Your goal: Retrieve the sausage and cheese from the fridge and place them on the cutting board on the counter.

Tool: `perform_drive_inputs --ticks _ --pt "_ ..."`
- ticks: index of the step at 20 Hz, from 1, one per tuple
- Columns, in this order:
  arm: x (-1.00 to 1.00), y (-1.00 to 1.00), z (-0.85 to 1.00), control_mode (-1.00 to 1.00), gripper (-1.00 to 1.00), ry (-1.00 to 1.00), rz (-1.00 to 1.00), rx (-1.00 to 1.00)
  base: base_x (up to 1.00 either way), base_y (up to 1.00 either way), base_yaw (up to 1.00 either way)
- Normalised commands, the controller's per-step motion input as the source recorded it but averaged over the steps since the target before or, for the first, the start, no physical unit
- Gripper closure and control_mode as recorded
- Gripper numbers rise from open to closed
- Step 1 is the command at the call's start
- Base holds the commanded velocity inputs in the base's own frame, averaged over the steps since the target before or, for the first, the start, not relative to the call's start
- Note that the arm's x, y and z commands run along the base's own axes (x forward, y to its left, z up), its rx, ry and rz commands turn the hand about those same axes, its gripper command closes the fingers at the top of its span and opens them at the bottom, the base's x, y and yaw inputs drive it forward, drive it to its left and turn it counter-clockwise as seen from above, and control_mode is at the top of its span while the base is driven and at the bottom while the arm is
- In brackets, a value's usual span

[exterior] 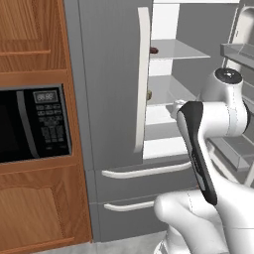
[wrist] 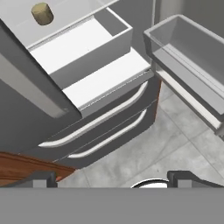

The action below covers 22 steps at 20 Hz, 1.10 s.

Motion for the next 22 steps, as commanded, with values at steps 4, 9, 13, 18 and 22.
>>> perform_drive_inputs --ticks 4,9,13,18,22 --pt "0.0 0.0 0.0 1.0 -1.0 0.0 0.0 0.0 0.48 0.0 0.0" --pt "0.0 0.0 0.0 1.0 -1.0 0.0 0.0 0.0 0.27 -0.02 0.0" --pt "0.0 0.0 0.0 1.0 -1.0 0.0 0.0 0.0 0.41 -0.02 0.0" --pt "0.0 0.0 0.0 1.0 -1.0 0.0 0.0 0.0 0.3 -0.01 0.0" --pt "0.0 0.0 0.0 1.0 -1.0 0.0 0.0 0.0 0.0 0.0 0.0"
